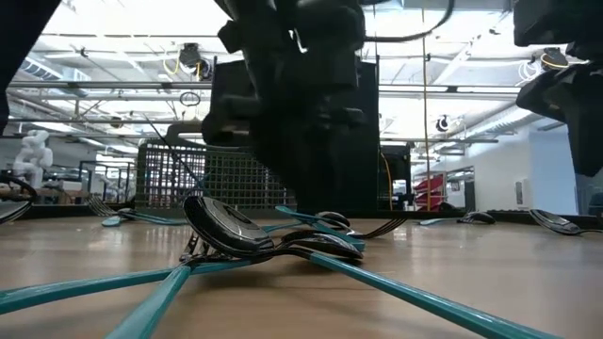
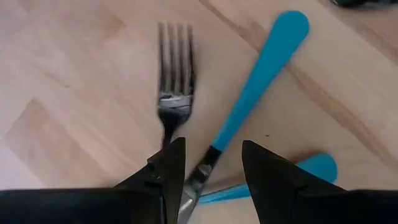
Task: Sort silverware
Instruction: Put the blue knife into the silverware basket
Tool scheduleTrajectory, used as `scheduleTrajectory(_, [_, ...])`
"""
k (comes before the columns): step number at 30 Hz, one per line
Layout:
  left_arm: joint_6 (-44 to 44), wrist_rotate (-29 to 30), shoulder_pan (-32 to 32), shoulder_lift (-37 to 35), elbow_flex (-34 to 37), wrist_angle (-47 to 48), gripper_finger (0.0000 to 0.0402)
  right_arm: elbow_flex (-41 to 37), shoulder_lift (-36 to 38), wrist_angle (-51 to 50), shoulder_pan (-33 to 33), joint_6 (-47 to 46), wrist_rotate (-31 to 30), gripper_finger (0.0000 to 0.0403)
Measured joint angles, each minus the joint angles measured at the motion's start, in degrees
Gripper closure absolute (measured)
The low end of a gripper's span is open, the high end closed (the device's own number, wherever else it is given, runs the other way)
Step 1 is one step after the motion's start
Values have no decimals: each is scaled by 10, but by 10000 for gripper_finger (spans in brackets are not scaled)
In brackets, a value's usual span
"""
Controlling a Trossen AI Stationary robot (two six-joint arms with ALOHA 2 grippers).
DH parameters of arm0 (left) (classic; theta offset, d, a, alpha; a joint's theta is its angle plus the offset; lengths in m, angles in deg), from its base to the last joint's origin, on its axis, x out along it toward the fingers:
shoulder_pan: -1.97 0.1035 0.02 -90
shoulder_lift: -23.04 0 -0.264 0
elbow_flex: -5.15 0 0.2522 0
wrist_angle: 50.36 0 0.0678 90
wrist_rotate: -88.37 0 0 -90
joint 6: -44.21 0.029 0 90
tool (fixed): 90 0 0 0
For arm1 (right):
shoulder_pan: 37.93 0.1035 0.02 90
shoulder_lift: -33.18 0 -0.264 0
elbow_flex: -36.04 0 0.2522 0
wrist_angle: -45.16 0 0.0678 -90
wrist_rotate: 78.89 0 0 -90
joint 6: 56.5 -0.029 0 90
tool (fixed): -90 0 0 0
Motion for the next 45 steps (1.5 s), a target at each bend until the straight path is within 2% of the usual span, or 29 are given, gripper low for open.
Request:
scheduleTrajectory(9, [59, 13, 3, 19, -8, 0, 247, 0, 0, 1, 0, -16, 2, 259])
scheduleTrajectory(17, [65, 12, 20, 29, -7, 13, 248, 0, 0, 1, -1, -17, 2, 259])
scheduleTrajectory(24, [75, 4, 23, 41, -8, 25, 267, 0, 0, 2, -1, -30, 1, 259])
scheduleTrajectory(29, [76, 3, 21, 42, -9, 25, 293, 0, 0, 6, -1, -32, 1, 259])
scheduleTrajectory(39, [75, 10, 9, 40, -8, 19, 387, 0, 0, 0, -5, -3, 3, 259])
scheduleTrajectory(45, [75, 9, 8, 36, -8, 36, 390, 0, 0, 1, -18, -25, 7, 259])
